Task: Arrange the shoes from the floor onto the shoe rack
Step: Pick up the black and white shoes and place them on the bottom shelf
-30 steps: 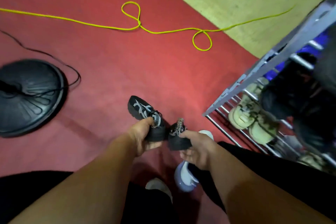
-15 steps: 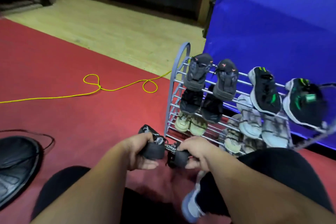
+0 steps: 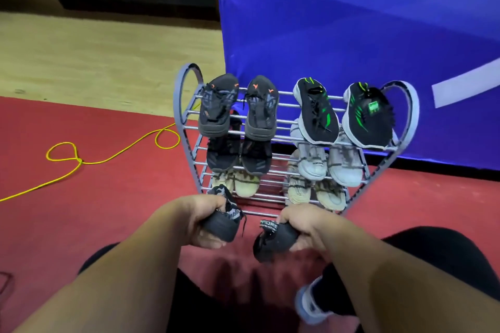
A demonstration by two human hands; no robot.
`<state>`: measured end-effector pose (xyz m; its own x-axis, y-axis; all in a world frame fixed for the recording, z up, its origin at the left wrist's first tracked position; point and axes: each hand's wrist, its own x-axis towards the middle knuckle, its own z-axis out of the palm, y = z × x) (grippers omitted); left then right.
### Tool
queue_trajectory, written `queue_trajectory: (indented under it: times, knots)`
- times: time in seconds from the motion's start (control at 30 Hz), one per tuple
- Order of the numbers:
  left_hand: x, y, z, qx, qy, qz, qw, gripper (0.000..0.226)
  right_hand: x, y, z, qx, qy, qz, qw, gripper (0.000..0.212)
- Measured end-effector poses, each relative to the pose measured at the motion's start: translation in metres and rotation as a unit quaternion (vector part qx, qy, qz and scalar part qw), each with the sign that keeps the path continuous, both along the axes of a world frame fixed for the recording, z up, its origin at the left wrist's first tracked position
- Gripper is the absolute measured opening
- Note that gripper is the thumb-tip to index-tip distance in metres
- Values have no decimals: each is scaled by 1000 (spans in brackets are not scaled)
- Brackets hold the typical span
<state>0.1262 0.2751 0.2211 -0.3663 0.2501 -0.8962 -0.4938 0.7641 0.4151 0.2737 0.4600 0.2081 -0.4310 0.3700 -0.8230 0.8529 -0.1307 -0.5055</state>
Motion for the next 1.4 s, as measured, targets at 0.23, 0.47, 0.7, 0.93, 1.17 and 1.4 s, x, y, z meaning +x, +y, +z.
queue_trajectory:
  times: [0.23, 0.47, 0.7, 0.93, 1.17, 1.4]
  knots:
    - [-6, 32, -20, -43, 19, -62, 997, 27, 20, 36, -23, 101, -27, -2, 994, 20]
    - [-8, 36, -18, -63, 37, -87, 994, 25, 34, 44, -26, 215, 1, 14, 976, 18]
    - [9, 0, -3, -76, 63, -49, 994, 24, 34, 32, -20, 171, 54, -38, 983, 90]
    - [21, -24, -25, -70, 41, 20, 997, 35, 29, 15, -21, 123, 111, -138, 977, 45]
    - [3, -24, -82, -73, 44, 63, 994, 26, 6, 12, -84, 88, 82, -167, 979, 48]
    - [-22, -15, -153, -49, -7, 155, 987, 8, -21, 9, -138, 77, 34, -229, 970, 24]
